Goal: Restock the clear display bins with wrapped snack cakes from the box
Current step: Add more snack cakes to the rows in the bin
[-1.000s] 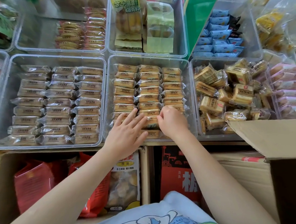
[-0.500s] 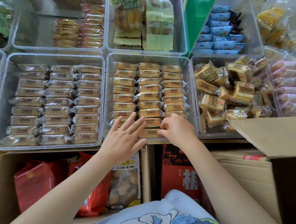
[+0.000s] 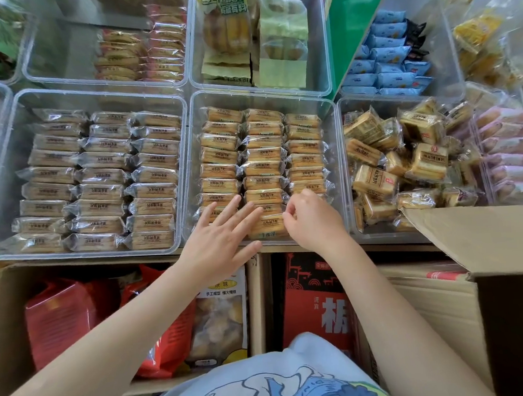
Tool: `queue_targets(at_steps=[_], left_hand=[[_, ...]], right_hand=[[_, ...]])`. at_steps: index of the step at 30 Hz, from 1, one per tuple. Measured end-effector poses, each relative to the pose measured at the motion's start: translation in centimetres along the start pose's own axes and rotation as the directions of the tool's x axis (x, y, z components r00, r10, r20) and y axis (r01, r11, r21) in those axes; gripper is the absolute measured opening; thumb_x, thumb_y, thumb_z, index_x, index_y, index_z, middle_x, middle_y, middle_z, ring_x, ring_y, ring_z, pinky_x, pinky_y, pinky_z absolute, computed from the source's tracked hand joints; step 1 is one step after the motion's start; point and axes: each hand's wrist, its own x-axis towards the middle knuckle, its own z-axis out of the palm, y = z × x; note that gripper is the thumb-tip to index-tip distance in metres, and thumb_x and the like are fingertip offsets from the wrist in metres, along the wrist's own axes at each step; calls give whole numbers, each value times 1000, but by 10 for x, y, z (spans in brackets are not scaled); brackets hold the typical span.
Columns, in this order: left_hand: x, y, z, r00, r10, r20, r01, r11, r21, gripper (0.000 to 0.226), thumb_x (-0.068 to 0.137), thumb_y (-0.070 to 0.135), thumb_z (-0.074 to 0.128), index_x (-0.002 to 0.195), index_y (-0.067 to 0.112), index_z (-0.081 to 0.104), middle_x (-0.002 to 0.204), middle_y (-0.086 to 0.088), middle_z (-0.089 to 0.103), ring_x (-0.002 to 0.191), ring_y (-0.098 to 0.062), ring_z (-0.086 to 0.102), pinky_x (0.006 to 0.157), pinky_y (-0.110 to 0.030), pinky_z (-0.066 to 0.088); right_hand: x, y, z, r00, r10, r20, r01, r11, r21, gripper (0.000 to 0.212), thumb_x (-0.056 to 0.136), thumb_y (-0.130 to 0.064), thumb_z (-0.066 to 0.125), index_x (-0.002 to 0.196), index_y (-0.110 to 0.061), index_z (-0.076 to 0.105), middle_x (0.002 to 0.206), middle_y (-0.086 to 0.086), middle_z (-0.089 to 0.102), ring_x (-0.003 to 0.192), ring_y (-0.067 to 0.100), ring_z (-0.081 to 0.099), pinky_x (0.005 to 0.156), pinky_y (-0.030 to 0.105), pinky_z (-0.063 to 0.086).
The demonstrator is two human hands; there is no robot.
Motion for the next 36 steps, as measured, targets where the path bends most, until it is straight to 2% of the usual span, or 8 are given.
queue_targets(at_steps=[6,13,16,19,23,28,32,36], left_hand=[[1,2,1,1000,0,22,0,999,34,75,95,69,-1,160,34,15,167,7,3,153,-17,-15,122,-45,-11],[22,13,-9,994,-33,-108,22,995,-101,74,99,60,7,149,22,46,167,-2,17,156,-18,-1,126,-46,2],[55,22,-12,973,-91,-210,80,995,-58,64,105,47,15,158,13,27,168,-9,13,156,-26,0,125,-44,0],[97,33,-7,962,-203,-183,191,978,-81,65,107,43,15,160,9,-1,168,-14,-8,154,-29,-14,124,-41,-10],[126,32,11,946,-268,-184,263,963,-49,71,105,50,7,159,7,-11,166,-17,-16,153,-29,-20,124,-43,-13],[120,25,20,969,-168,-180,177,984,32,75,100,57,-6,159,10,-10,166,-15,-17,153,-28,-20,125,-47,-9],[118,24,20,976,-137,-168,151,986,76,75,100,57,-6,158,9,-11,166,-14,-15,153,-28,-20,125,-49,-7],[122,26,16,979,-151,-136,161,985,67,75,99,57,-9,157,11,-14,166,-12,-20,152,-26,-24,124,-48,-10]], right_hand=[[7,-5,14,998,56,40,-51,992,-115,26,104,-31,47,113,-12,61,118,5,52,91,25,61,67,35,44],[4,5,15,991,63,-122,-54,996,75,15,98,-31,57,93,-17,54,99,-3,51,76,17,53,58,28,37],[9,21,12,939,69,-338,-15,987,159,10,100,-22,52,94,-15,54,98,-2,51,73,18,54,56,27,37],[19,35,9,836,66,-545,63,975,214,11,97,-8,50,99,-8,61,97,3,59,82,20,58,66,29,45],[30,43,8,724,16,-689,181,960,213,21,95,-3,48,105,-2,67,99,8,68,95,21,63,80,27,51],[45,43,14,771,-6,-636,175,963,203,42,96,-12,33,120,0,64,117,14,67,114,28,61,98,42,52],[59,43,25,917,-31,-398,84,990,116,48,102,-10,36,150,-9,39,155,10,40,147,25,30,122,44,25],[68,43,33,963,-67,-260,60,998,-35,55,105,-16,31,159,-14,18,166,7,15,154,22,7,126,41,7]])
